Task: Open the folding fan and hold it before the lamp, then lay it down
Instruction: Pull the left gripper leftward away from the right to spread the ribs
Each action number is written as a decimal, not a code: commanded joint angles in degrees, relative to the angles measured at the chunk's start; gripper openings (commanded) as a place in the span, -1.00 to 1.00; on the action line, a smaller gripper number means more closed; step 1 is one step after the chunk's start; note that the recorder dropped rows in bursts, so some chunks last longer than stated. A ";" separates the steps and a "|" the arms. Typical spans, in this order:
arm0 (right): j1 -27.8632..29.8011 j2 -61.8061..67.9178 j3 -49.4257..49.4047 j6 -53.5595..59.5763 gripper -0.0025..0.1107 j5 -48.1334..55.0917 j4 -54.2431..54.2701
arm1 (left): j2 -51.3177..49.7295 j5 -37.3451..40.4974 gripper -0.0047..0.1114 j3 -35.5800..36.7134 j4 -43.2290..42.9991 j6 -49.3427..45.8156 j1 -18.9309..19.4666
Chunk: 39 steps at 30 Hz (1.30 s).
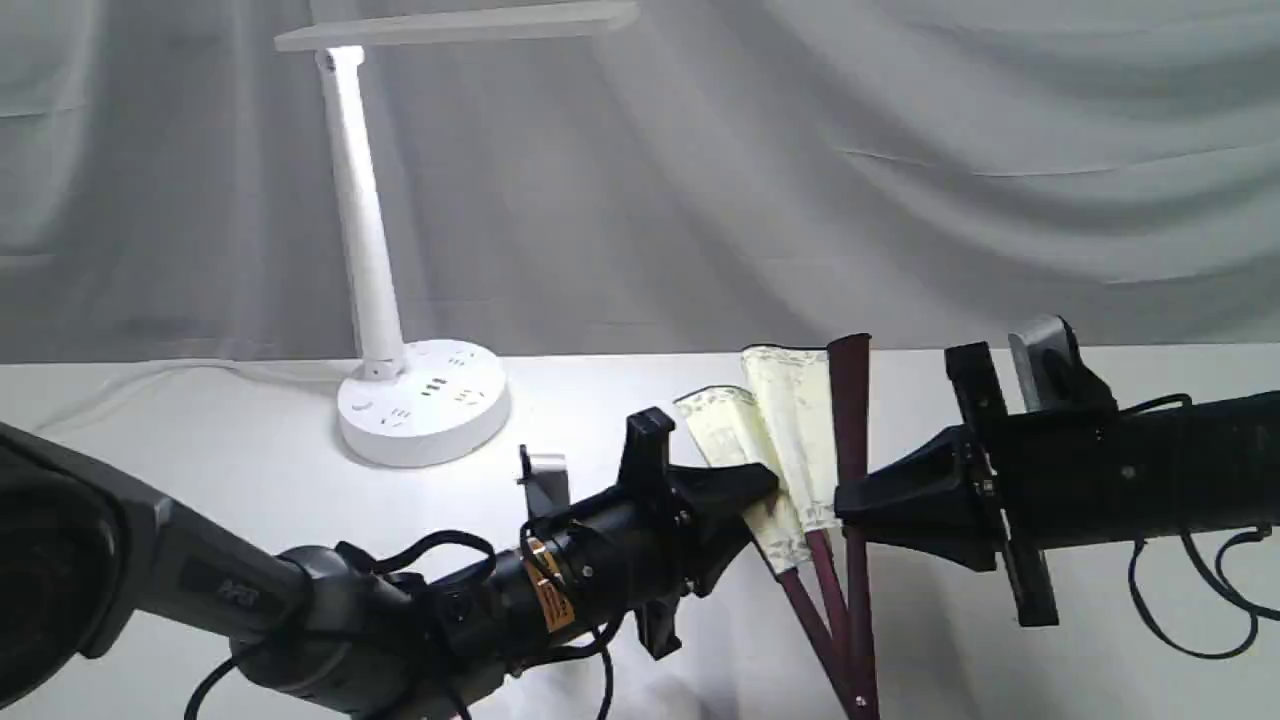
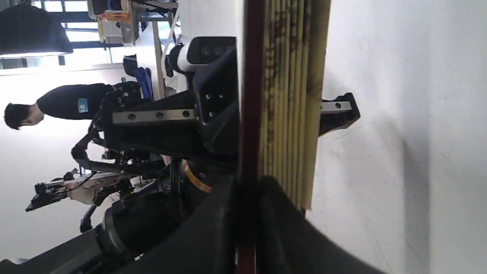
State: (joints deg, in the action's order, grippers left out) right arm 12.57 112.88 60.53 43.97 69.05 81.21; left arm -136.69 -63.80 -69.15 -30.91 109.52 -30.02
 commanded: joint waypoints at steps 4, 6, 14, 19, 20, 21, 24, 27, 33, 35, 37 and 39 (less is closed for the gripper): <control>-0.03 -0.65 -0.05 1.06 -0.96 0.92 1.14 | 0.00 -1.09 -0.92 -0.36 0.21 -0.01 -0.22; -0.03 -0.65 -0.05 1.35 -0.96 0.92 1.14 | 0.00 -2.36 -0.92 -0.36 0.21 -0.01 -0.22; -0.03 -0.65 -0.05 1.35 -0.96 0.92 1.14 | 0.00 -5.29 -0.92 -0.36 0.96 0.10 -0.22; -0.03 -0.65 -0.05 1.35 -0.96 0.92 1.25 | 0.00 -5.40 -0.92 -0.36 0.94 0.10 -0.22; -0.03 -0.65 -0.05 1.35 -0.96 0.92 1.25 | 0.00 -5.40 -0.92 -0.36 0.94 0.10 -0.22; -0.03 -0.65 -0.05 1.35 -0.96 0.92 1.25 | 0.00 -5.40 -0.92 -0.36 0.94 0.10 -0.22; -0.03 -0.65 -0.05 1.47 -0.96 0.92 0.99 | 0.00 -5.54 -0.92 -0.36 0.94 0.10 -0.22; -0.03 -0.65 -0.05 1.47 -0.96 0.92 1.26 | 0.00 -6.17 -0.92 -0.01 0.96 0.10 -0.22; -0.03 -0.65 -0.05 1.47 -0.96 0.92 2.43 | 0.00 -6.17 -0.92 2.78 6.05 -0.03 -0.22; -0.03 -0.65 -0.05 1.88 -0.96 0.92 2.69 | 0.00 -6.17 -0.92 3.64 7.17 -0.14 -0.22; -0.03 -0.65 -0.05 2.68 -0.96 0.92 2.69 | 0.00 -6.17 -0.92 4.18 7.71 -0.14 -0.22; -0.03 -0.65 -0.05 2.68 -0.96 0.92 2.69 | 0.00 -6.17 -0.92 4.59 7.83 -0.14 -0.22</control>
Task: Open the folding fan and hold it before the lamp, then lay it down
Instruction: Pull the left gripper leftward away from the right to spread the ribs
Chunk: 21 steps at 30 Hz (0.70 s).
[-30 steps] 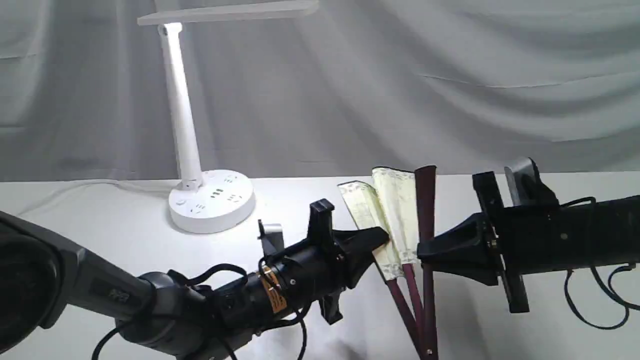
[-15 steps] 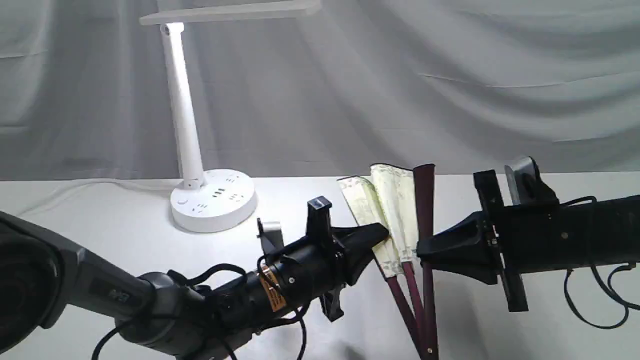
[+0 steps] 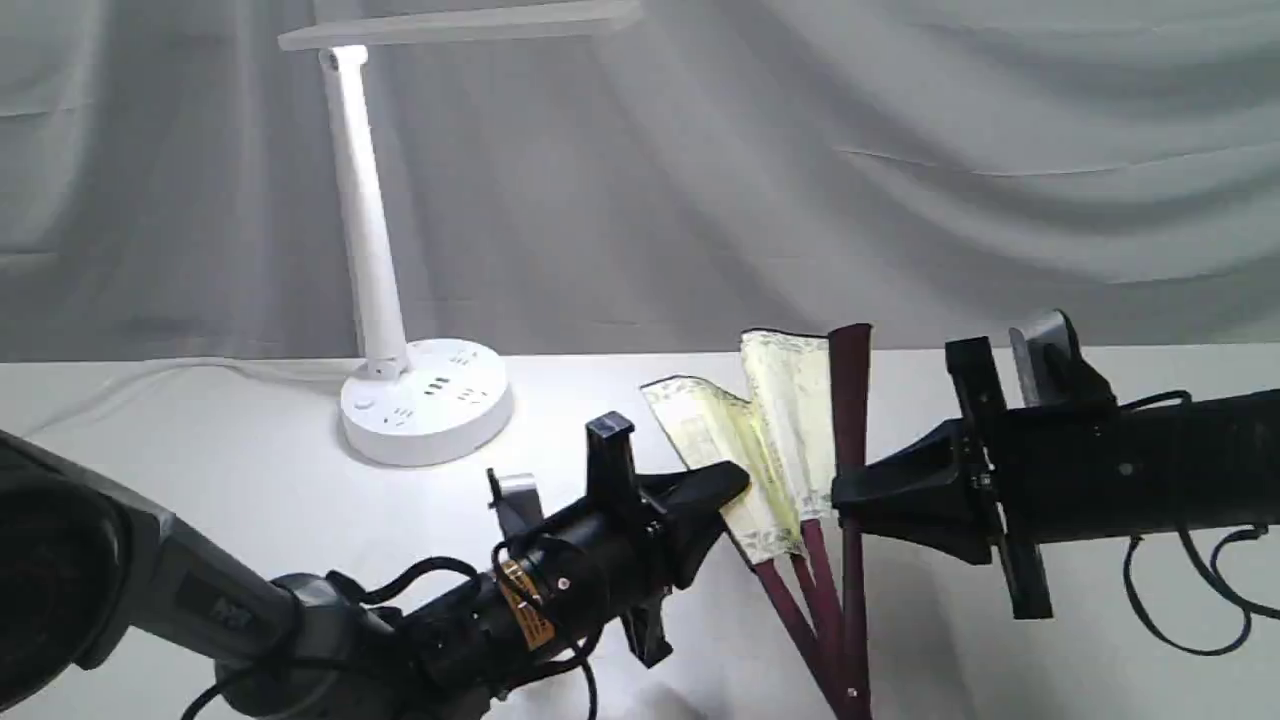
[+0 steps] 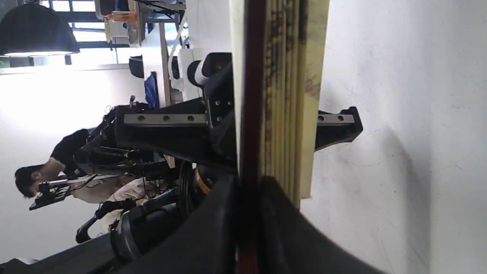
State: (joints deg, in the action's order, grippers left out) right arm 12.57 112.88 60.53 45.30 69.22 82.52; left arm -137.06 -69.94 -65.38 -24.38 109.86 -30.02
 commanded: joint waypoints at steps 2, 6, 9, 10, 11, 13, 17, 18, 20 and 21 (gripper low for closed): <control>-0.03 -0.65 -0.05 1.36 -0.96 0.74 2.21 | 0.36 -0.03 -0.92 0.82 1.30 -0.49 -0.22; -0.03 -0.65 -0.05 1.60 -0.96 0.74 2.87 | 0.36 -0.03 -0.92 0.81 1.43 -0.26 -0.22; -0.03 -0.65 -0.05 3.25 -0.96 0.74 2.69 | 0.36 -0.03 -0.92 0.81 1.32 0.40 -0.22; -0.03 -0.53 -0.05 3.50 -0.96 0.34 2.43 | 0.36 -0.03 -0.92 0.81 1.19 0.99 -0.22; -0.03 -0.53 -0.05 3.50 -0.96 -0.74 2.29 | 0.36 -0.03 -0.92 0.81 0.81 1.40 -0.22; 0.19 -0.53 -0.05 3.36 -0.96 -1.38 2.62 | 0.46 -0.03 -0.92 1.27 0.53 2.18 -0.22; 0.85 -0.53 -0.05 3.36 -0.96 -1.38 3.09 | 1.16 -0.03 -0.92 3.97 4.38 2.34 -0.22; 1.39 -0.53 -0.05 3.36 -0.96 -1.38 3.09 | 1.43 -0.03 -0.92 4.59 4.98 2.34 -0.22; 2.31 -0.53 -0.05 3.50 -0.96 -1.38 3.09 | 1.94 -0.03 -0.92 5.21 5.65 2.34 -0.22; 2.69 -0.53 -0.05 3.50 -0.96 -1.38 2.93 | 2.08 -0.03 -0.92 5.21 5.55 2.34 -0.22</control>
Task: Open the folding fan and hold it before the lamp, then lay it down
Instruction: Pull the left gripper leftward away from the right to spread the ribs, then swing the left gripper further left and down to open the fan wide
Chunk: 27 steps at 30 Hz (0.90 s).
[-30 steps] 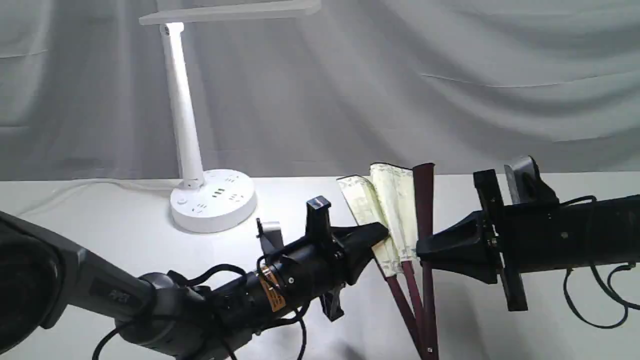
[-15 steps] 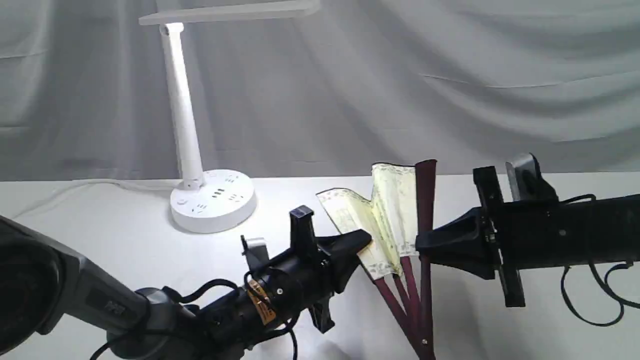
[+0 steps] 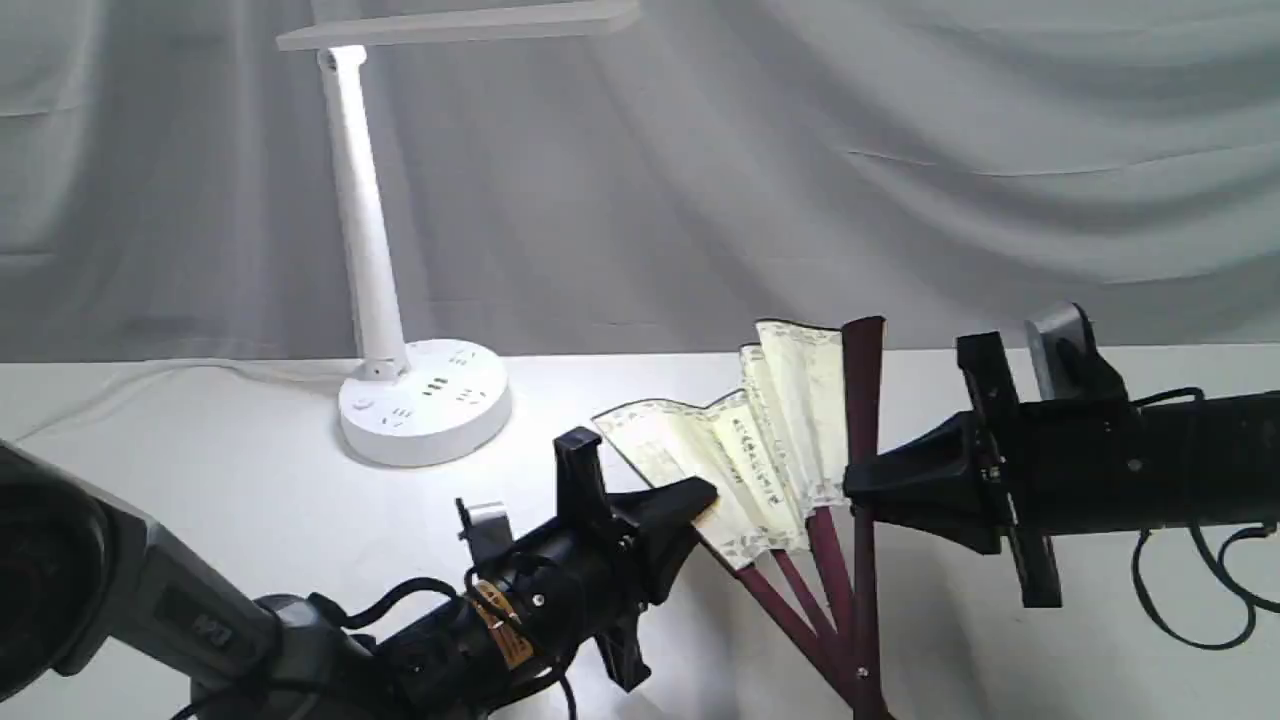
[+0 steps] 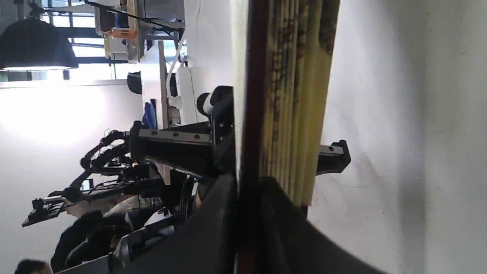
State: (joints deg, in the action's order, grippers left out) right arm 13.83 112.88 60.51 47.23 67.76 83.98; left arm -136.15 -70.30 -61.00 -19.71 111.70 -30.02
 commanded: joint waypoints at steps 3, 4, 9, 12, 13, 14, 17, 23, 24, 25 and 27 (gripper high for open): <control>1.69 -0.53 -0.04 1.56 -0.96 0.22 0.91 | 2.04 0.34 -0.92 0.83 0.78 0.51 -0.22; 1.69 -0.53 -0.04 1.56 -0.96 0.12 0.91 | 2.16 0.34 -0.92 0.83 0.78 0.51 -0.22; 1.69 -0.53 -0.04 1.56 -0.96 -0.20 1.16 | 5.01 0.34 -0.92 1.98 0.92 0.51 -0.22; 1.69 -0.53 -0.04 1.56 -0.96 -1.45 1.45 | 7.02 0.34 -0.92 4.23 2.58 0.27 -0.22; 1.69 -0.53 -0.04 1.56 -0.96 -2.15 1.45 | 7.85 0.34 -0.92 5.14 3.45 0.05 -0.22; 1.69 -0.53 -0.04 1.56 -0.96 -2.73 1.45 | 8.64 0.34 -0.92 6.06 4.51 -0.80 -0.22; 1.69 -0.53 -0.04 1.56 -0.96 -2.90 1.45 | 10.87 0.34 -0.92 8.58 6.10 -1.22 -0.22; 3.69 -0.53 -0.04 1.56 -0.96 -1.34 1.45 | 14.65 0.34 -0.92 12.26 8.53 -3.59 -0.22; 4.42 -0.53 -0.04 1.56 -0.96 -0.48 1.45 | 15.27 0.34 -0.92 12.93 9.28 -4.43 -0.22; 5.28 -0.53 -0.04 1.56 -0.96 0.55 1.45 | 15.54 0.34 -0.92 13.48 9.78 -4.98 -0.22; 6.44 -0.53 -0.04 1.56 -0.96 2.20 1.19 | 16.61 0.34 -0.92 14.72 11.36 -6.15 -0.22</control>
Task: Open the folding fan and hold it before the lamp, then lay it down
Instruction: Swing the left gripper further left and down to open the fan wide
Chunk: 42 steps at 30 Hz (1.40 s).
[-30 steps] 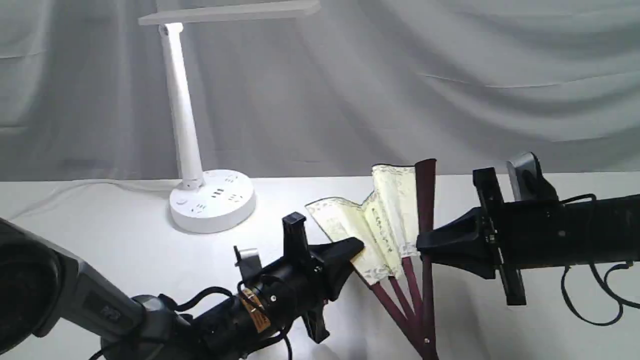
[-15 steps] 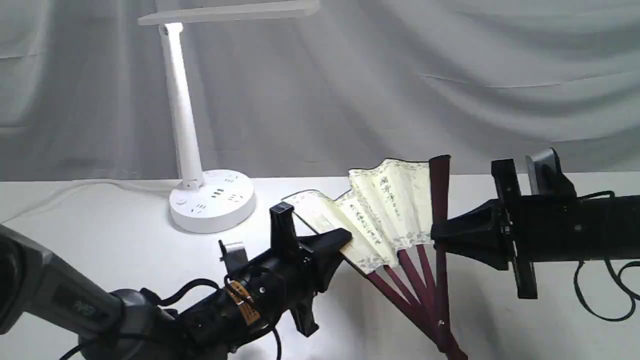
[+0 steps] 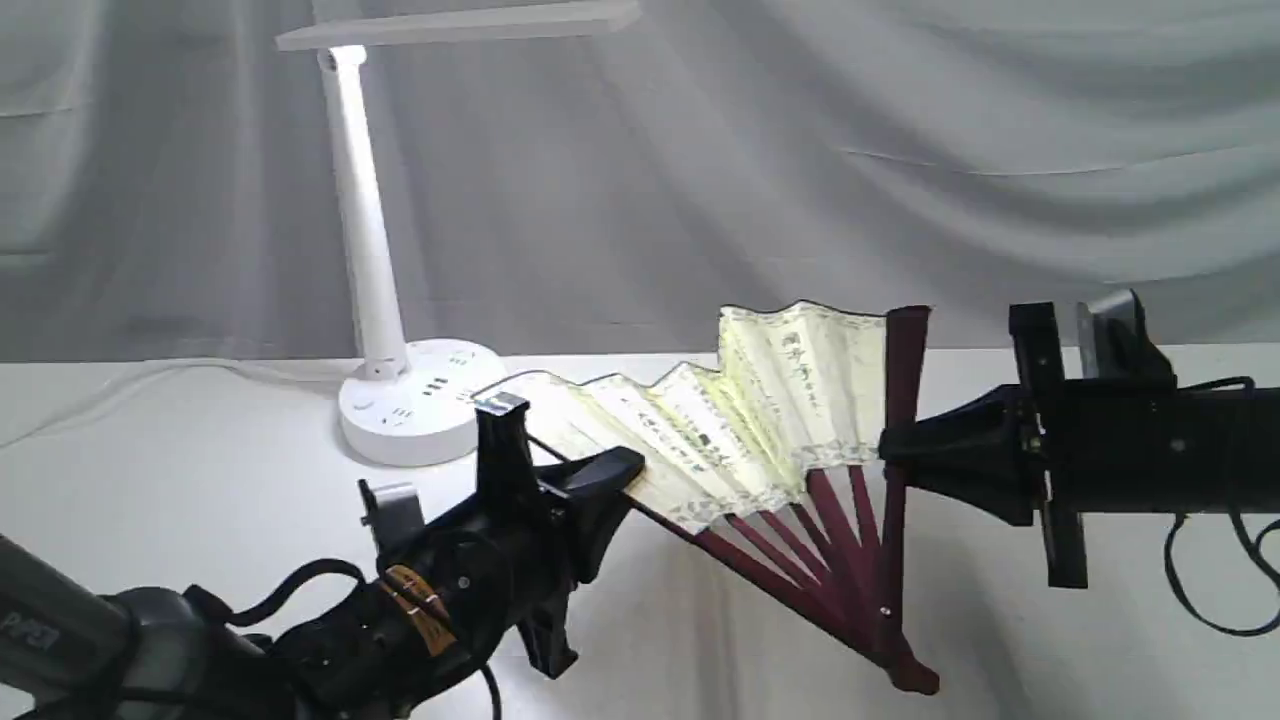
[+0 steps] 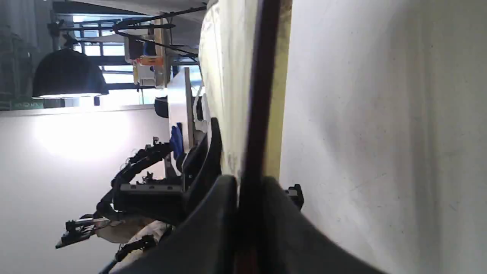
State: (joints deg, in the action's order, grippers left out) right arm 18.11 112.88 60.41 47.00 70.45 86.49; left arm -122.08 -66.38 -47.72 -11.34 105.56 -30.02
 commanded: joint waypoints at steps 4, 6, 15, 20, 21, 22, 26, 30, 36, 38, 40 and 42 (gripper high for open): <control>4.20 -0.53 0.06 1.80 -0.96 -0.49 -1.05 | 3.74 -3.59 -0.92 2.40 5.39 -3.21 -0.22; 5.13 -0.53 0.06 1.80 -0.96 -0.49 -1.08 | 4.24 -3.59 -0.92 2.40 6.14 -4.18 -0.22; 6.71 -0.53 0.06 1.80 -0.96 -0.49 -1.25 | 5.78 -3.59 -0.92 2.40 11.34 -8.76 -0.22; 6.71 -0.53 0.06 2.22 -0.96 -0.49 1.98 | 5.78 -3.59 -0.92 2.40 14.99 -11.61 -0.22; 6.71 -0.53 0.06 2.63 -0.96 -0.49 2.88 | 5.78 -3.59 -0.92 2.40 15.61 -11.67 -0.22; 6.71 -0.53 0.06 3.54 -0.96 -0.49 4.54 | 5.78 -3.59 -0.92 2.40 16.16 -11.80 -0.22; 6.71 -0.53 0.06 5.52 -0.96 -0.49 7.95 | 5.78 -3.59 -0.92 2.03 18.16 -14.35 -0.22; 6.71 -0.53 0.06 5.64 -0.96 -0.49 10.28 | 5.78 -3.59 -0.92 1.18 19.69 -16.12 -0.22; 6.71 -0.53 0.06 7.06 -0.96 -0.49 13.46 | 5.78 -3.59 -0.92 0.37 20.70 -16.12 -0.22; 6.71 -0.53 0.06 7.06 -0.96 -0.49 13.46 | 5.78 -3.59 -0.92 0.37 21.65 -16.12 -0.22; 6.71 -0.53 0.06 7.06 -0.96 -0.49 13.46 | 5.78 -3.59 -0.92 0.37 22.63 -16.12 -0.33; 6.71 -0.53 0.06 7.06 -0.96 -0.49 13.46 | 5.78 -3.59 -0.92 0.37 25.20 -16.12 -0.93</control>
State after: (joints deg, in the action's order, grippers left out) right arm 24.15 112.88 60.41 52.13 71.50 100.05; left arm -117.30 -67.53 -46.92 8.72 88.92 -30.85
